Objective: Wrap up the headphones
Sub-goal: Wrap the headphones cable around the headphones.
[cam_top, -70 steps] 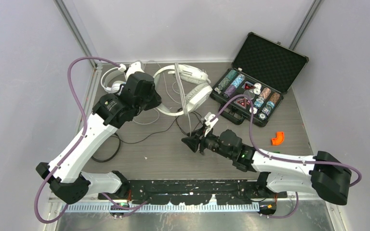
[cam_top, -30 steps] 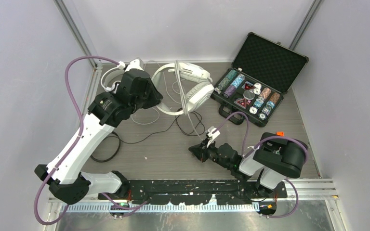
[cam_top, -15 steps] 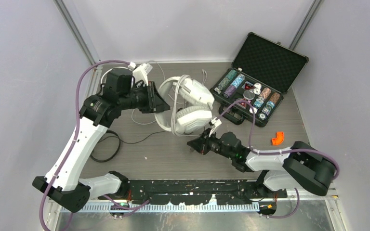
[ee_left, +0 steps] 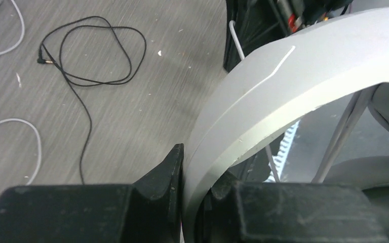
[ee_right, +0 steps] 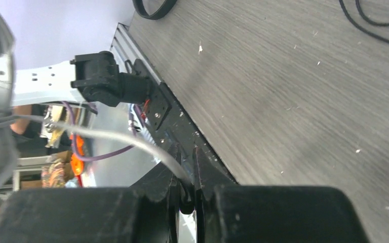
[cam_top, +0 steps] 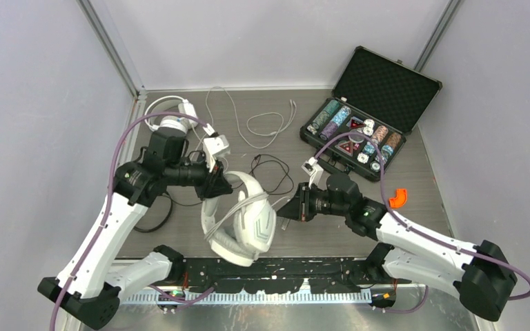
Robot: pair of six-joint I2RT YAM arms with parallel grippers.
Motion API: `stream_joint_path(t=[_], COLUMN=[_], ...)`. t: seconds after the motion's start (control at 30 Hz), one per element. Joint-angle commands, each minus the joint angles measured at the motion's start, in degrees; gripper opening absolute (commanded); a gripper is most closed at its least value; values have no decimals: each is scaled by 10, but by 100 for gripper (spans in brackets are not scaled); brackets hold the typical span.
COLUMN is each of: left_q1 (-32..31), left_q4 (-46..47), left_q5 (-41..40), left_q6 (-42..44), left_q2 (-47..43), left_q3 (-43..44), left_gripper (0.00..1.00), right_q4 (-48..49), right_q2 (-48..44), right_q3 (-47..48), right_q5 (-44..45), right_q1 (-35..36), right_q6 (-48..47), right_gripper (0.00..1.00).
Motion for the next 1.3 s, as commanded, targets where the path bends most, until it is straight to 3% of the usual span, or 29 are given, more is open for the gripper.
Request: stream_joint_path(t=[0.0,0.23,0.47,0.67,0.97,1.1,1.27], left_q1=[-1,-3,-23,-69,-131,-139,-145], left_q4=[-3,-39,-17,4,72,55,30], left_q5=[27,-64,-177,-336,-501,-557,-609], left_q6=[120,152,160,157,50,-34,-111], left_q2=[-17,13,10,23,74,125,171], left_q3=[-4,12,-3,-14,-18,1,23], left_gripper=[0,0,0,0,0,0,0], right_q4=[-105,-122,-141,-144,-95,-51,-75], right_q2=[-32,-60,-83,-91,-85,-75,-41], right_q3=[41,91,152,191,172,159,187], right_q5=[-46,-71,-17,29,138,171,181], right_q1=[-18,-20,-22,-24,-24,-23,-23], right_q6=[56,116,169,190,289,329,326], right_gripper=[0,0,0,0,0,0,0])
